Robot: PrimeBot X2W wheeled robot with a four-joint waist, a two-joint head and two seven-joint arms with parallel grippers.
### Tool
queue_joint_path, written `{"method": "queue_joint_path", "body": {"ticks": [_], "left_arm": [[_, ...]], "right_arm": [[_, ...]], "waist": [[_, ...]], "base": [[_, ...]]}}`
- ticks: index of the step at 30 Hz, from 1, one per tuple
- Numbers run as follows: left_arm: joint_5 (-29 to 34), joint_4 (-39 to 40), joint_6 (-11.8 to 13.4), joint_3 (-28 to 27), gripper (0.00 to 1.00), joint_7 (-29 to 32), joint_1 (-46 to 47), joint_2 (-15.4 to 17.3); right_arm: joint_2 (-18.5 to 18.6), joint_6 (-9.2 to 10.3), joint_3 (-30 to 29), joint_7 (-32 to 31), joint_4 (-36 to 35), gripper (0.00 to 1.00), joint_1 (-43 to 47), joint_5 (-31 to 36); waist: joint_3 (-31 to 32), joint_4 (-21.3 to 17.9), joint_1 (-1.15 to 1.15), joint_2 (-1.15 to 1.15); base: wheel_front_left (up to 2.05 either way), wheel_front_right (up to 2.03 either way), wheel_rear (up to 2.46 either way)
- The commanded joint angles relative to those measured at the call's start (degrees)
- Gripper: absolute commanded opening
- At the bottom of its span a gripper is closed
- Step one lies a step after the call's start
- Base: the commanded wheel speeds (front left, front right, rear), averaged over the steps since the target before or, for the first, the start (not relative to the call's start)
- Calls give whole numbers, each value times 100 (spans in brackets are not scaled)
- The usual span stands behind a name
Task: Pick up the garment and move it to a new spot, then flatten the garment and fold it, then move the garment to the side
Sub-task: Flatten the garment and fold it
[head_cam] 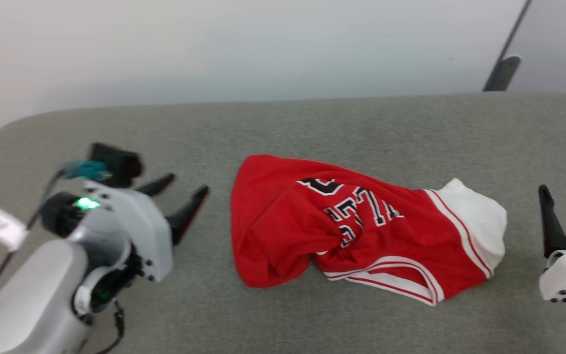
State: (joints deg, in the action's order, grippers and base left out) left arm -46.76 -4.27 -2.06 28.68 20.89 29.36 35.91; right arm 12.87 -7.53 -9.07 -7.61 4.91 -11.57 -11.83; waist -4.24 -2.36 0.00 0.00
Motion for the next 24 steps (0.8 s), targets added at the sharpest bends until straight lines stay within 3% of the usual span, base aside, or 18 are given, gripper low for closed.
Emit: {"method": "queue_joint_path", "body": {"ticks": [1,10,17,23,24], "left_arm": [[-41,-63,-54,143,100,276,139,-68],[-340,-674,-21,704,100,1688,450,-276],[-484,-1162,-33,923,100,2151,606,-497],[-419,-1723,-162,1108,100,2164,722,-707],[-437,-1814,-213,1105,15,2114,773,-745]], "right_arm": [[-138,8,-28,215,-97,100,96,121],[-642,8,-54,551,-245,100,192,330],[-756,8,-48,582,-200,100,72,280],[-832,8,10,661,-84,100,-41,206],[-834,8,17,675,-67,100,-67,207]], "waist": [[-29,-184,0,0],[-256,-557,0,0],[-518,-713,0,0],[-682,-779,0,0],[-698,-786,0,0]], "base": [[0,0,0],[0,0,0],[0,0,0],[0,0,0],[0,0,0]]}}
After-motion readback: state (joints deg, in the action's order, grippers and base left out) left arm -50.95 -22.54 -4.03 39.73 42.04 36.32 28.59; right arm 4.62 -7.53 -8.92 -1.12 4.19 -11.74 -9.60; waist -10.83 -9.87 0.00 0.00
